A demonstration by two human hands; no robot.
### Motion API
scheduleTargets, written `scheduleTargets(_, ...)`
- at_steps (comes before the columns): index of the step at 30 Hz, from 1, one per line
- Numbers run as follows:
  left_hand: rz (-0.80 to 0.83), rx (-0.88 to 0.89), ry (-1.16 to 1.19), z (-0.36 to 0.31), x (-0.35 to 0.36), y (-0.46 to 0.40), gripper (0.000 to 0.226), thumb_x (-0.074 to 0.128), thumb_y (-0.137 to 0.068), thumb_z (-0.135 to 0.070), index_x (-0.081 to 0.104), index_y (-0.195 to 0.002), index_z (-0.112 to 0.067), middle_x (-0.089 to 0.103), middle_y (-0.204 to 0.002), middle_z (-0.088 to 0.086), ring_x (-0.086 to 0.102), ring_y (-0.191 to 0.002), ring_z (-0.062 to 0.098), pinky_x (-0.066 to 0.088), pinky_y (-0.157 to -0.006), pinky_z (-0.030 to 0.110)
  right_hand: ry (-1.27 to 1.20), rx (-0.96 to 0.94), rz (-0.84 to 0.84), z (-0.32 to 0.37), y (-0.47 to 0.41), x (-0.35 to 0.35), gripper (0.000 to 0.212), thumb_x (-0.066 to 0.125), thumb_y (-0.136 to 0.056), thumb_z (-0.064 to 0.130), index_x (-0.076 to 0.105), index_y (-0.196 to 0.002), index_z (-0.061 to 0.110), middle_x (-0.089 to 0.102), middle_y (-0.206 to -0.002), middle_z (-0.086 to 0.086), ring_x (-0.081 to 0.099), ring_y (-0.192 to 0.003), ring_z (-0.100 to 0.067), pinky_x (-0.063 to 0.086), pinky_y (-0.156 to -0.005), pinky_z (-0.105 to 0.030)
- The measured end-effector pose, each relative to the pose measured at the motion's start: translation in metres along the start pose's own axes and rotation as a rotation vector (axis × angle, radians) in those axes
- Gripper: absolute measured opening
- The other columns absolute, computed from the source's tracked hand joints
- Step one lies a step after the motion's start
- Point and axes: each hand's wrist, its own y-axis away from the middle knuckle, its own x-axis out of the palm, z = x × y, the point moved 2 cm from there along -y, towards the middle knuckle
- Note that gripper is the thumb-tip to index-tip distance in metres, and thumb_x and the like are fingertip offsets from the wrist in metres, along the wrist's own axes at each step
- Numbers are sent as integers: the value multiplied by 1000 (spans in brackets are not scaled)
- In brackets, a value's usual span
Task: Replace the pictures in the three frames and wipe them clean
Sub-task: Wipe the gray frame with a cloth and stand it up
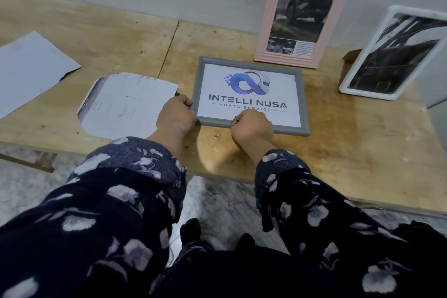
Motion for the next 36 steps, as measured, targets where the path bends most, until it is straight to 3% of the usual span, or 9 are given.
scheduleTargets(11, -24, -4, 19, 0, 2, 2, 16, 56, -90, -10, 54, -98, -24, 59, -101, 0, 56, -98, 26, 45, -86, 31, 115, -146, -71, -22, -4, -2, 31, 52, -87, 18, 64, -112, 31, 64, -106, 1, 50, -108, -20, 36, -92, -33)
scheduleTargets(18, -29, -15, 28, 0, 3, 3, 20, 56, -90, -10, 59, -108, -19, 60, -104, 1, 57, -102, 27, 46, -89, 33, 166, -187, -51, -28, -7, -9, 39, 49, -87, 12, 64, -112, 39, 64, -109, 5, 49, -110, -20, 34, -94, -35)
scheduleTargets(20, -35, -18, 22, 0, 4, 3, 23, 55, -90, -10, 59, -112, -18, 62, -111, 4, 57, -104, 28, 46, -89, 34, 128, -183, 17, -33, -10, -17, 41, 47, -87, 11, 65, -111, 38, 64, -114, 5, 52, -111, -21, 36, -98, -36)
scheduleTargets(23, -27, -28, 3, -1, 4, 3, 31, 55, -90, -9, 58, -120, -15, 61, -119, 6, 56, -109, 29, 45, -89, 34, -133, -100, 52, -46, -17, -32, 32, 46, -89, 13, 63, -108, 32, 63, -118, 5, 55, -112, -22, 41, -101, -40)
scheduleTargets(27, 41, -49, -54, -7, 4, 2, 40, 61, -85, -8, 53, -124, -10, 57, -120, 8, 55, -108, 31, 46, -85, 36, -246, 3, -14, -61, -22, -54, 20, 45, -92, 18, 61, -103, 20, 60, -103, -1, 55, -98, -25, 49, -87, -37)
scheduleTargets(31, 80, -65, -81, -13, 5, 3, 50, 70, -78, -18, 51, -122, -7, 53, -121, 13, 54, -107, 33, 51, -89, 44, -331, 182, -116, -84, -26, -60, 27, 37, -96, 21, 58, -87, 9, 57, -90, -9, 51, -80, -28, 41, -61, -31)
scheduleTargets(34, 35, -49, -106, -17, 9, 4, 52, 67, -82, -15, 46, -129, -3, 46, -128, 17, 48, -117, 36, 48, -94, 45, -463, 357, -140, -103, -24, -60, 36, 33, -98, 30, 59, -114, 11, 57, -96, -11, 46, -65, -23, 35, -54, -29)
scheduleTargets(36, 26, -41, -86, -21, 13, 4, 50, 62, -85, -12, 43, -130, -3, 45, -131, 19, 45, -121, 37, 45, -95, 45, -494, 382, -97, -108, -21, -60, 33, 32, -99, 27, 55, -119, 14, 53, -89, -7, 48, -68, -22, 38, -57, -30)
